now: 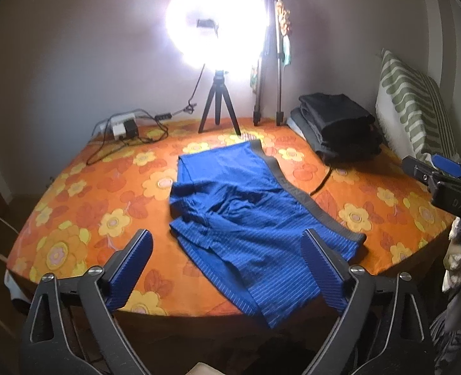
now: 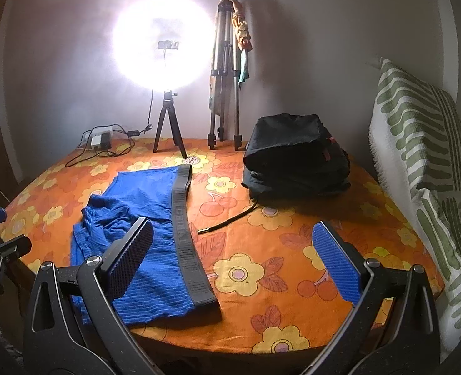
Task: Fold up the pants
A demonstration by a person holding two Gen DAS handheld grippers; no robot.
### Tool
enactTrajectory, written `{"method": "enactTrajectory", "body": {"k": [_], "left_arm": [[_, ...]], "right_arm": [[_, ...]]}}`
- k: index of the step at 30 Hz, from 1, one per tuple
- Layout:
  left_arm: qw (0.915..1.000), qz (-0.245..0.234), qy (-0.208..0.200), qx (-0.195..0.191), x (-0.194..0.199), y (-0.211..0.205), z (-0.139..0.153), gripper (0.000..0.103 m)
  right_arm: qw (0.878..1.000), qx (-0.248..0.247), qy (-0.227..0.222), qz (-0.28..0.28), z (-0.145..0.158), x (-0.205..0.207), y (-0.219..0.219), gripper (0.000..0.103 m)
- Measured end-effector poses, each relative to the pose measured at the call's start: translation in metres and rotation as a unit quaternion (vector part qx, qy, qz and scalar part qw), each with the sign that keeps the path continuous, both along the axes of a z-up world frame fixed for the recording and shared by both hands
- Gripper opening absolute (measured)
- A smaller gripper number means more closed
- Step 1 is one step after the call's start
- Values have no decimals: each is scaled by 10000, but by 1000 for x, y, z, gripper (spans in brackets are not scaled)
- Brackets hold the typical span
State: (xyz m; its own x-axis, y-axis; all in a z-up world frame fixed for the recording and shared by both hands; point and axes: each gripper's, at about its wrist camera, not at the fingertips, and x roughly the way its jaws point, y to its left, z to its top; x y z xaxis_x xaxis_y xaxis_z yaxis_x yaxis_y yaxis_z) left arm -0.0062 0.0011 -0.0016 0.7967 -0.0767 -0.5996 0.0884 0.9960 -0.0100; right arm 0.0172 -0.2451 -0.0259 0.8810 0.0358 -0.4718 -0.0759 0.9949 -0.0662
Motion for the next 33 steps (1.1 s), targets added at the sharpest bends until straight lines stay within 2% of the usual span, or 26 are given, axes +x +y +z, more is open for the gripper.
{"method": "enactTrajectory", "body": {"k": [5, 7, 9, 14, 19, 22, 28, 33], "left_arm": [[9992, -137, 349, -143, 3, 6, -16, 70], [9987, -210, 446, -139, 2, 6, -23, 62], [9980, -319, 531, -89, 0, 3, -29, 57], [9937, -848, 691, 259, -12, -13, -46, 45], [9814, -1531, 875, 758, -25, -38, -67, 44], [9726, -1850, 955, 1037, -31, -50, -79, 44], [9627, -2063, 1030, 1416, -23, -56, -94, 44], [9579, -2182, 1087, 1517, -21, -60, -101, 44]], "right_arm": [[9989, 212, 387, 135, -13, 9, -5, 103], [9976, 319, 605, 119, -19, 15, -9, 98], [9953, 444, 859, 95, -27, 22, -14, 93], [9845, 897, 1510, -18, -47, 37, -31, 88], [9685, 1265, 2145, -64, -72, 48, -38, 83], [9579, 1500, 2445, -94, -84, 52, -43, 76], [9414, 1871, 2799, -194, -101, 57, -49, 73], [9274, 2158, 3051, -177, -111, 61, -48, 67]]}}
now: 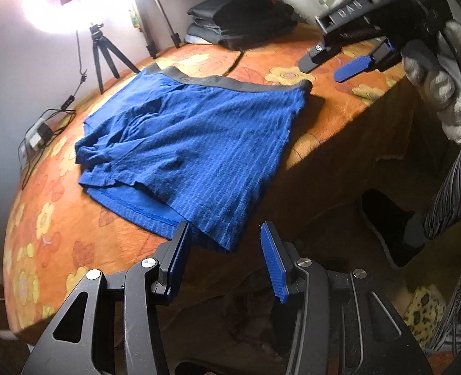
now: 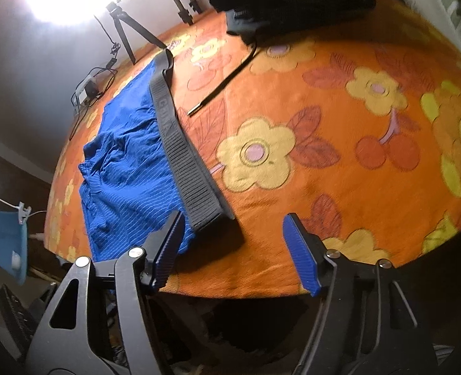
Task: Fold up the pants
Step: 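Close the left tool on the briefs' leg hem while the right tool grips the grey waistband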
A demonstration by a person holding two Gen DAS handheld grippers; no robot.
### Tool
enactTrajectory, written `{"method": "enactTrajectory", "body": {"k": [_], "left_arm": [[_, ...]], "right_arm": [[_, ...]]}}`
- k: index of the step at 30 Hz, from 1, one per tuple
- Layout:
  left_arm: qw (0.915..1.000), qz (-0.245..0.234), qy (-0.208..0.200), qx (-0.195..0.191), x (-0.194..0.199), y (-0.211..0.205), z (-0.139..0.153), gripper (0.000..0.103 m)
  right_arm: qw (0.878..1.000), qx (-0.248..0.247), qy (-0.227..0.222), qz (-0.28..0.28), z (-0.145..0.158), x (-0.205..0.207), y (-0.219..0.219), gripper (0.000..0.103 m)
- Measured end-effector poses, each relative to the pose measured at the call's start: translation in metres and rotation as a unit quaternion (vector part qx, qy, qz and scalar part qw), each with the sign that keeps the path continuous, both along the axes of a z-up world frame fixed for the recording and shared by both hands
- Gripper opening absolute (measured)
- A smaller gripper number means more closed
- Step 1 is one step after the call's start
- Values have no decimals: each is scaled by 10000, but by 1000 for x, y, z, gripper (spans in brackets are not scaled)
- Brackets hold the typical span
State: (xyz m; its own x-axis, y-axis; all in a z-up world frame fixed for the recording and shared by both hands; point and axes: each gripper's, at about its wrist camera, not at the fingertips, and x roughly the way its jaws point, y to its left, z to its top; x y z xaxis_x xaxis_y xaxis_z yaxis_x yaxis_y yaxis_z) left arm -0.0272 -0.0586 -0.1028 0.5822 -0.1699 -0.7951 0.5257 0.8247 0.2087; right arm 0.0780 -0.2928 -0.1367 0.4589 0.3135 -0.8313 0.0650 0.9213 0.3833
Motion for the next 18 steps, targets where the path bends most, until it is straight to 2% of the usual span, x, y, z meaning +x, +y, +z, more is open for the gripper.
{"method": "enactTrajectory", "body": {"k": [7, 11, 12, 14, 16, 18], "left_arm": [[9997, -97, -13, 215, 0, -3, -12, 44], [9993, -180, -125, 311, -2, -5, -12, 44], [9993, -179, -140, 299, -2, -5, -12, 41], [9995, -174, -133, 245, 0, -3, -9, 21], [9998, -149, -16, 88, 4, 1, -6, 9], [9998, -89, 136, -136, 8, 6, -5, 7]], "right_arm": [[9996, 191, 206, 75, -9, 4, 10, 63], [9994, 198, 273, 59, -14, 6, 13, 57], [9995, 178, 263, 46, -14, 6, 13, 54], [9993, 237, 284, 38, -15, 7, 12, 46], [9990, 313, 322, 29, -17, 8, 11, 38], [9988, 362, 324, 68, -17, 9, 13, 28]]}}
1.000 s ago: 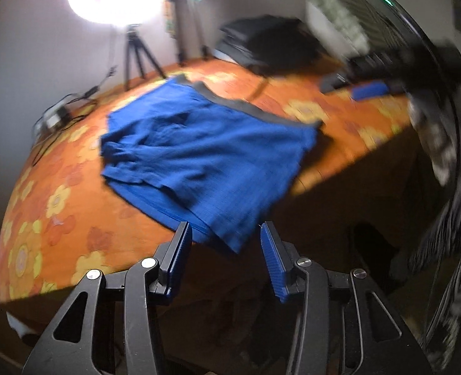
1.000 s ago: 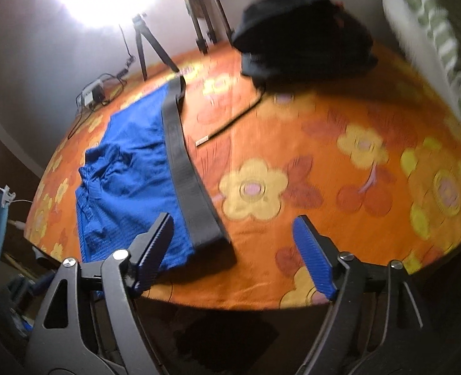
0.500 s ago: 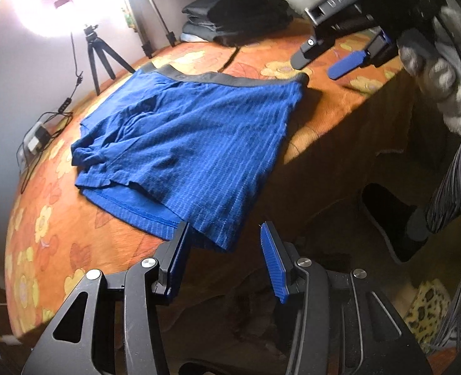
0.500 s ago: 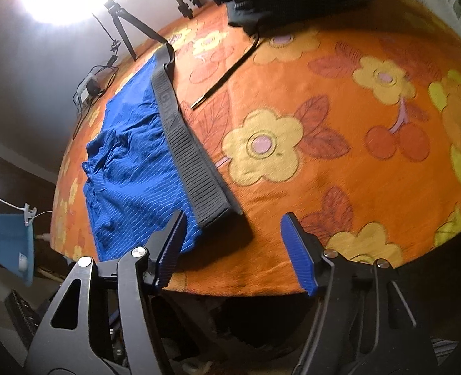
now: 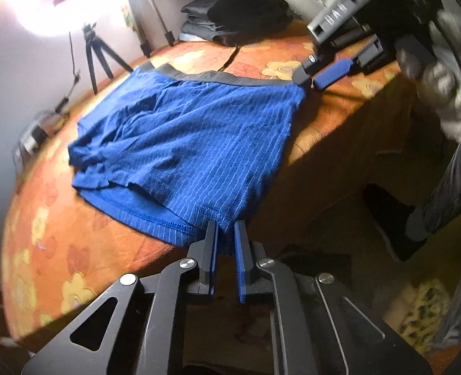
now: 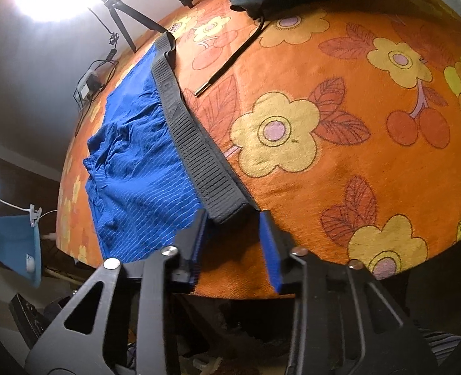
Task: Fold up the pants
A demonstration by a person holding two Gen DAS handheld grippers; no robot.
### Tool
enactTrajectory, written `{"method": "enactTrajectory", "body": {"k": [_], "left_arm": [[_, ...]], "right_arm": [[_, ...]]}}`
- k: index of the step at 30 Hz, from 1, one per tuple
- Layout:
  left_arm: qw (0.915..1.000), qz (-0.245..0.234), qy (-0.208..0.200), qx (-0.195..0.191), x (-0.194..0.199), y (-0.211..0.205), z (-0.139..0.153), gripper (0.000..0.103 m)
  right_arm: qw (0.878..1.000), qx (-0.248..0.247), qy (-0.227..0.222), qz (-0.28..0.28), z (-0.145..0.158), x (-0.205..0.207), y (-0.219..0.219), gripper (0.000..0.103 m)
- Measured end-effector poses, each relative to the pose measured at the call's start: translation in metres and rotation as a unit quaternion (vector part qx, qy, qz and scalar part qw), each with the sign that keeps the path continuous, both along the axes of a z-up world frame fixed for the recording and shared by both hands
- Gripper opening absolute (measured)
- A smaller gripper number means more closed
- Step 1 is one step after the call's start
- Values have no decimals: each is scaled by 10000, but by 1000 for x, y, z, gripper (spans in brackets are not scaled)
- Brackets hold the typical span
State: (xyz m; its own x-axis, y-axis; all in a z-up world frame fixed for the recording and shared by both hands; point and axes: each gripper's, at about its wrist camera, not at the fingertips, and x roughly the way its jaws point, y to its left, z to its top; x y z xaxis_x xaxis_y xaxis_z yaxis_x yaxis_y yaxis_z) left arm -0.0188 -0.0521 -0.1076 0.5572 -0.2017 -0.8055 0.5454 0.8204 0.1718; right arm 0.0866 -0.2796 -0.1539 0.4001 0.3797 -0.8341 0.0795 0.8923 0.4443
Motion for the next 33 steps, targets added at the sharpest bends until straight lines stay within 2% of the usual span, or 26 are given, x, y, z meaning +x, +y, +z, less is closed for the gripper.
{"method": "enactTrajectory", "body": {"k": [5, 12, 21, 33], "left_arm": [[9992, 92, 40, -394, 3, 9, 10, 4], [9974, 69, -99, -711, 2, 10, 25, 2], [9924, 325, -156, -1173, 12, 28, 43, 2], [9833, 696, -472, -1615, 44, 54, 82, 2]], "right_arm": [[9999, -31, -99, 135, 5, 0, 9, 19], [9996, 33, -287, 60, 13, 2, 7, 12], [9982, -4, -591, 119, 30, 1, 12, 10], [9923, 18, -1235, 124, 83, 20, 28, 9]]}}
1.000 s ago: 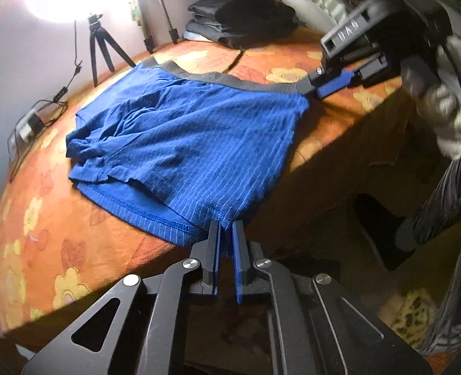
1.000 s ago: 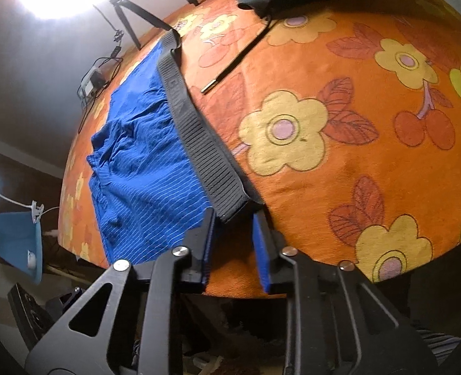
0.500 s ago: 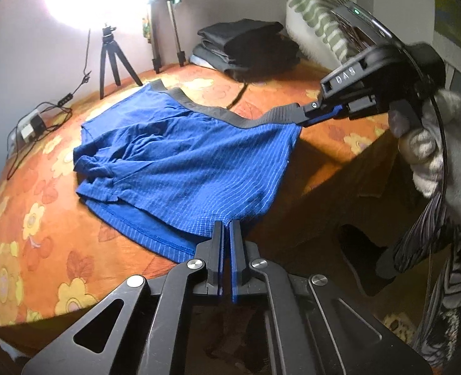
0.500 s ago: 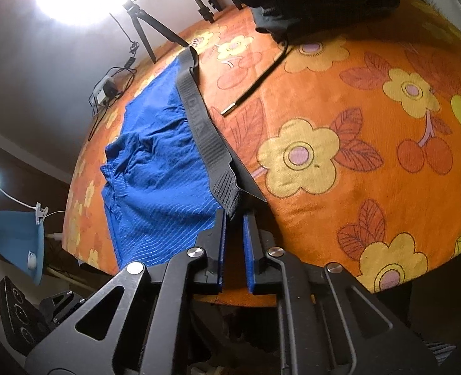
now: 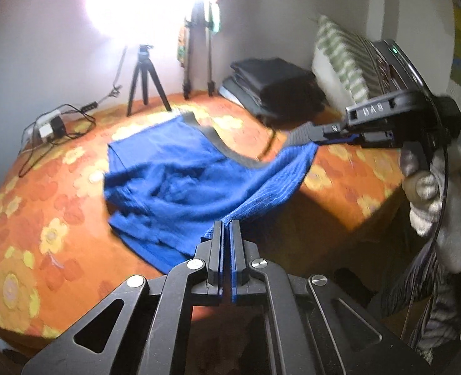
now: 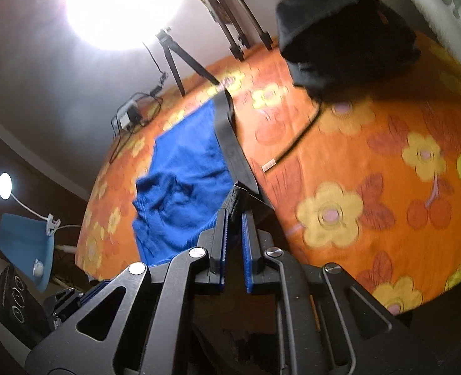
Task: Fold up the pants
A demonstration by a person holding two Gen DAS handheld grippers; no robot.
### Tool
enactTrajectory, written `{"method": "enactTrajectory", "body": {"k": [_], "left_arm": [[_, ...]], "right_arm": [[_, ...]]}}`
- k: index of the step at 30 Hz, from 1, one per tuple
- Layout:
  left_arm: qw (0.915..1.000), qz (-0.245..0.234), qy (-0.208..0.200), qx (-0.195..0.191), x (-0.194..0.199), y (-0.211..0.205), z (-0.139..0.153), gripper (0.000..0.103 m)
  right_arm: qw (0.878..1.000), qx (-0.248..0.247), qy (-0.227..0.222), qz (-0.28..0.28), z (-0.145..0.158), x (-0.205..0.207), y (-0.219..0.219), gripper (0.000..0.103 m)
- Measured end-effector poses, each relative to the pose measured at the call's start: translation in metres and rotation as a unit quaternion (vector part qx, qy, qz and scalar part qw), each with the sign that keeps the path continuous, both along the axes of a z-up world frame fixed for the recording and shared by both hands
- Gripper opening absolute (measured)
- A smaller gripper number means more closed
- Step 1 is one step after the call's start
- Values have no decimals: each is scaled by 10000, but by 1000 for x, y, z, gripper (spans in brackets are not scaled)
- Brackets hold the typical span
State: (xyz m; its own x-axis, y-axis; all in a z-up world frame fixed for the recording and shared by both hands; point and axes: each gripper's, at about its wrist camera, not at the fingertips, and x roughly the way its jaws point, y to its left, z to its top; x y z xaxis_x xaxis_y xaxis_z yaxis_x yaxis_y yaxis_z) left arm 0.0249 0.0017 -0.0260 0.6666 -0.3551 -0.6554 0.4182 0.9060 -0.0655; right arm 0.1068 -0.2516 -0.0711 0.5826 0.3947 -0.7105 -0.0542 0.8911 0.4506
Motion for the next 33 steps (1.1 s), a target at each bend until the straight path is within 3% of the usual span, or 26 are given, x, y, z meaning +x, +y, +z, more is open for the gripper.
{"method": "enactTrajectory", "body": {"k": [7, 15, 20, 25, 29, 33], "left_arm": [[9991, 308, -268, -57, 51, 24, 24, 2], [9978, 633, -200, -79, 123, 52, 18, 1], [9980, 616, 83, -89, 170, 63, 3, 1], [9988, 319, 356, 38, 190, 63, -18, 1], [9972, -21, 745, 34, 200, 51, -36, 20], [9942, -67, 1075, 49, 218, 39, -55, 26]], "right_arm": [[9999, 43, -32, 140, 22, 44, 19, 8], [9996, -210, -67, 164, 28, 123, 40, 8], [9990, -261, 230, 286, 6, 188, 53, 8], [9972, -485, 463, 346, -26, 212, 55, 8], [9952, -555, 720, 375, -52, 218, 49, 8], [9949, -540, 758, 399, -57, 218, 42, 8]]}}
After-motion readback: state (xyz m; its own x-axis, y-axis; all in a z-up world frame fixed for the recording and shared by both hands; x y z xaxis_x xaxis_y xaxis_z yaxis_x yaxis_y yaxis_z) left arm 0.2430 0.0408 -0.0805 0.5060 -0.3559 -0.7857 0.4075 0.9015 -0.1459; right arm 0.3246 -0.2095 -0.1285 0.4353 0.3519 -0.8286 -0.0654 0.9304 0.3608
